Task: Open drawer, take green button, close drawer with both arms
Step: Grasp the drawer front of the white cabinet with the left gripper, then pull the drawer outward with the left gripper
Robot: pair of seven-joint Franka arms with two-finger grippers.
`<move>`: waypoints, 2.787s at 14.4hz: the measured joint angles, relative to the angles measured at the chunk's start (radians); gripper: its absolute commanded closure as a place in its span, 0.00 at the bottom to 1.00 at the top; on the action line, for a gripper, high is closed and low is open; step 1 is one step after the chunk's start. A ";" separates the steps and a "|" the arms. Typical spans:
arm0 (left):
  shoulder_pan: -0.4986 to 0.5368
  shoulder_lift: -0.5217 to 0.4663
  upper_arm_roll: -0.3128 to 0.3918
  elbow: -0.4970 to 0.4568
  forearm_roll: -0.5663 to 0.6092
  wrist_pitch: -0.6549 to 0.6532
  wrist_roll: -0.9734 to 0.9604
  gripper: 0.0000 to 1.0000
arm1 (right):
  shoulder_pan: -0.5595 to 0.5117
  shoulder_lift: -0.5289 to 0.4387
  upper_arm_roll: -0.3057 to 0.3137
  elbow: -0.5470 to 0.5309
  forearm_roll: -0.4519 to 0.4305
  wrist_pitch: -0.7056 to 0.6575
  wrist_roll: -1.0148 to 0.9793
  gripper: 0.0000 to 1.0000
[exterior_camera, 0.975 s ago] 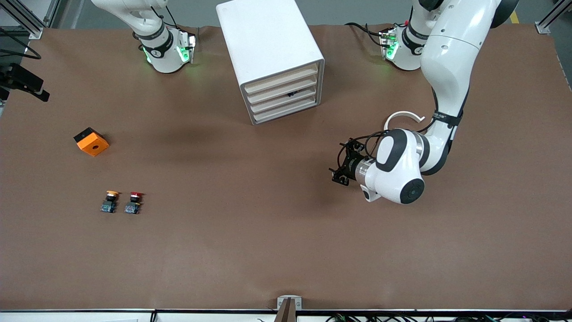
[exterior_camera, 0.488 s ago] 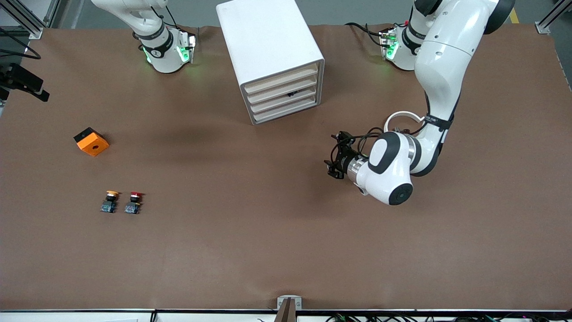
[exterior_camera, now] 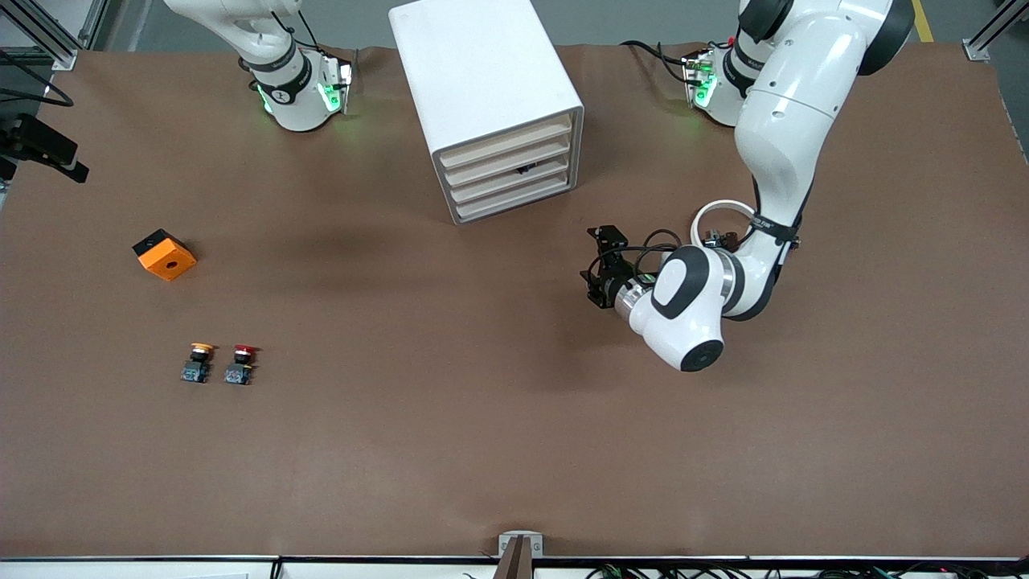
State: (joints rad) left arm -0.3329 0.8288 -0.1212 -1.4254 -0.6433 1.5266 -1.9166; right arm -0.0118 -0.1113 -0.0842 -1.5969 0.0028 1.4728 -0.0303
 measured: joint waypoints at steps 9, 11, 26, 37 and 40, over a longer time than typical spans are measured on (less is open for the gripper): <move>-0.022 0.069 -0.002 0.027 -0.130 -0.109 -0.157 0.00 | 0.000 0.000 0.000 0.000 0.000 0.000 0.000 0.00; -0.028 0.092 -0.002 0.027 -0.135 -0.115 -0.185 0.00 | 0.000 0.000 0.000 0.000 0.000 0.000 0.000 0.00; -0.099 0.137 -0.022 -0.002 -0.144 -0.215 -0.252 0.53 | 0.000 0.000 -0.001 0.003 0.000 0.000 0.000 0.00; -0.144 0.137 -0.026 -0.062 -0.116 -0.247 -0.246 0.53 | 0.000 0.000 -0.001 0.003 0.000 0.000 0.000 0.00; -0.144 0.137 -0.027 -0.078 -0.110 -0.249 -0.236 0.53 | 0.000 0.000 -0.001 0.003 0.000 0.000 0.000 0.00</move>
State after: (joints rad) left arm -0.4773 0.9660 -0.1481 -1.5030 -0.7534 1.2777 -2.1525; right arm -0.0120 -0.1115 -0.0849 -1.5942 0.0027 1.4724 -0.0303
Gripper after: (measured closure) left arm 0.533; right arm 0.000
